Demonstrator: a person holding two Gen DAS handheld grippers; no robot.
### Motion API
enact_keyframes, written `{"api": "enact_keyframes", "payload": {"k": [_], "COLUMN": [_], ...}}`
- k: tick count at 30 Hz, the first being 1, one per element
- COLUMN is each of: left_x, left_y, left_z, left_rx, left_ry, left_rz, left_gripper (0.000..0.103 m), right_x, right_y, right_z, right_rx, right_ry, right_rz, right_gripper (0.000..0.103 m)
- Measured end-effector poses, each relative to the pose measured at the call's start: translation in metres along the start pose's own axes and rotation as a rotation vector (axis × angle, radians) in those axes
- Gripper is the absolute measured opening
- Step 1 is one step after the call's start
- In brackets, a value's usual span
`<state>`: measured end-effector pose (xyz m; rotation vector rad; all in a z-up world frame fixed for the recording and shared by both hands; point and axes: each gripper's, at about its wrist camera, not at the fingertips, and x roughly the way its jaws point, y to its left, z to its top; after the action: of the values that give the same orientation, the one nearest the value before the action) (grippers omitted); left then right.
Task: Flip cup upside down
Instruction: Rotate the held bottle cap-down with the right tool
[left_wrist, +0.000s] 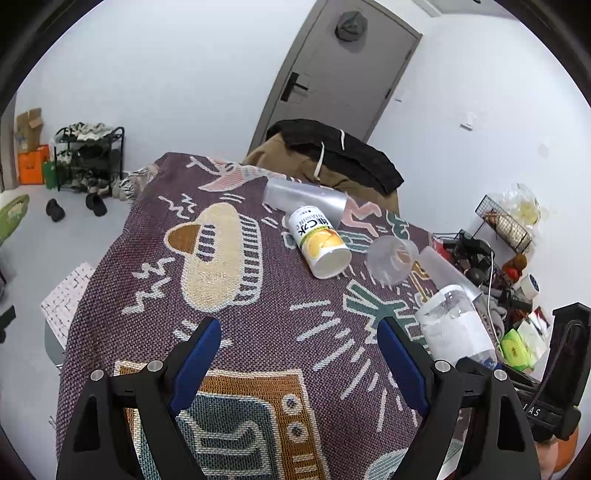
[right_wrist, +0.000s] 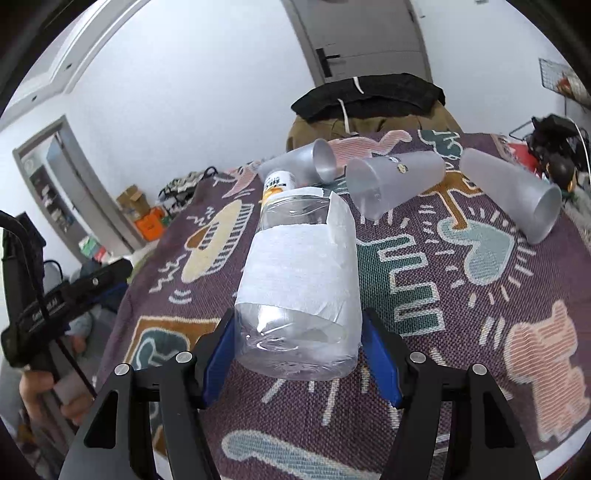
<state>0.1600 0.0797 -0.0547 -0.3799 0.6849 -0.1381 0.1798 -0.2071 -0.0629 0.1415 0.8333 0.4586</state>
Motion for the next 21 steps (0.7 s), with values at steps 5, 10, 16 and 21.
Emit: {"api": "enact_keyframes", "payload": {"k": [5, 10, 16, 21], "left_x": [-0.001, 0.000, -0.001, -0.001], "left_y": [0.009, 0.023, 0.039, 0.050], "left_z": [-0.002, -0.007, -0.010, -0.017], "left_rx": [-0.026, -0.057, -0.100, -0.123], "left_ry": [-0.002, -0.004, -0.009, -0.029], "left_rz": [-0.008, -0.012, -0.018, -0.030], "left_gripper": [0.087, 0.087, 0.087, 0.087], "right_x": [0.002, 0.007, 0.017, 0.032], "right_y": [0.002, 0.010, 0.019, 0.030], "right_z": [0.005, 0.006, 0.012, 0.030], "right_rx": [-0.033, -0.085, -0.145, -0.300], "right_ry": [0.055, 0.097, 0.184, 0.346], "right_rz": [-0.017, -0.040, -0.040, -0.072], "right_gripper": [0.066, 0.066, 0.066, 0.066]}}
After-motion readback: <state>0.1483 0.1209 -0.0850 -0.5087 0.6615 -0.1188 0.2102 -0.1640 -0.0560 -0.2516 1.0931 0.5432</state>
